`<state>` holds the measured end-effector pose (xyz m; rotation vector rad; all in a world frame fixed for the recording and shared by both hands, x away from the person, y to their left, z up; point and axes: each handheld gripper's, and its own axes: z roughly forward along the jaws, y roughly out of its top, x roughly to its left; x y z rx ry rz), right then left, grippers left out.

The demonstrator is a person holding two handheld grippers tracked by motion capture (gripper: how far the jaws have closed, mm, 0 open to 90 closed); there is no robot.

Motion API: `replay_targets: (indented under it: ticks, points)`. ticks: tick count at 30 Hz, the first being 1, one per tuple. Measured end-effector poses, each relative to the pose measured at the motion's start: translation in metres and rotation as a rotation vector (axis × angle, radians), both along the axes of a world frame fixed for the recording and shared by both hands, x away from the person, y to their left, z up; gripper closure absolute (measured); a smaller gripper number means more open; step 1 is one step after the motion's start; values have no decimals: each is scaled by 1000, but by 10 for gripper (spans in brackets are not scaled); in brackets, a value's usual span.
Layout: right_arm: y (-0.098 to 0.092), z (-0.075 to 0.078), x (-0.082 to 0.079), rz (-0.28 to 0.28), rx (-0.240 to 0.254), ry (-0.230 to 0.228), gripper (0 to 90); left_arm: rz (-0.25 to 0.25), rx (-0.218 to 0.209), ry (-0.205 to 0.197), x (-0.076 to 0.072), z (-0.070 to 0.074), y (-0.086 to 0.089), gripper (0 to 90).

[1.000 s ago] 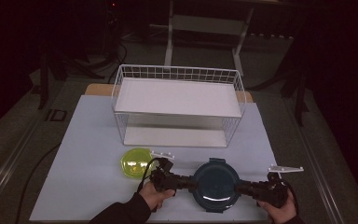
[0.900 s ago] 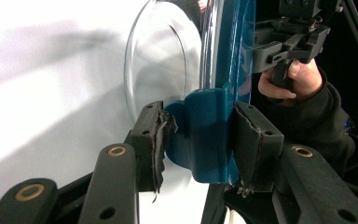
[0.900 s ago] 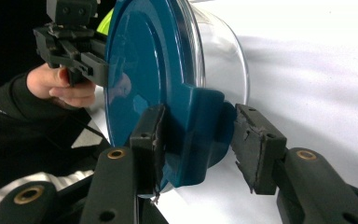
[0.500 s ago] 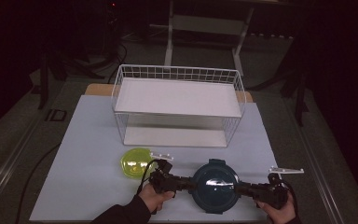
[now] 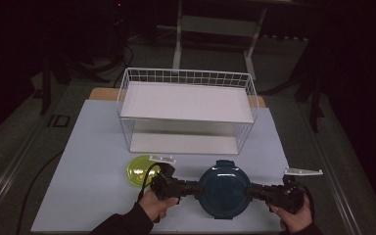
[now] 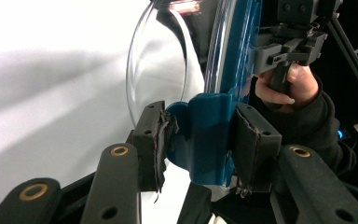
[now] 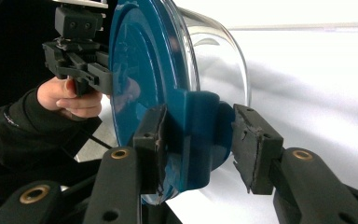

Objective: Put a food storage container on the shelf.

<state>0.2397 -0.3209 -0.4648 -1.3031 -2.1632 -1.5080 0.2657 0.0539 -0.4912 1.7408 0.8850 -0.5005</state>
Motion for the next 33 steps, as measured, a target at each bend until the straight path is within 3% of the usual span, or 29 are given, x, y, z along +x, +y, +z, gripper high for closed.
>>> replay_targets:
  ticks: [8,19,27,29,33]
  points:
    - [15,24,14,10,28,-37,569,46,-10,-47,7,30,17,573]
    - [38,51,40,30,51,-67,568,107,-10,-83,20,64,40,573]
    - [49,79,59,32,53,-100,569,114,-24,-112,38,90,51,573]
    - [54,92,68,31,53,-118,569,123,-31,-125,42,98,54,573]
    - [59,104,79,32,60,-129,569,151,-42,-146,54,113,61,573]
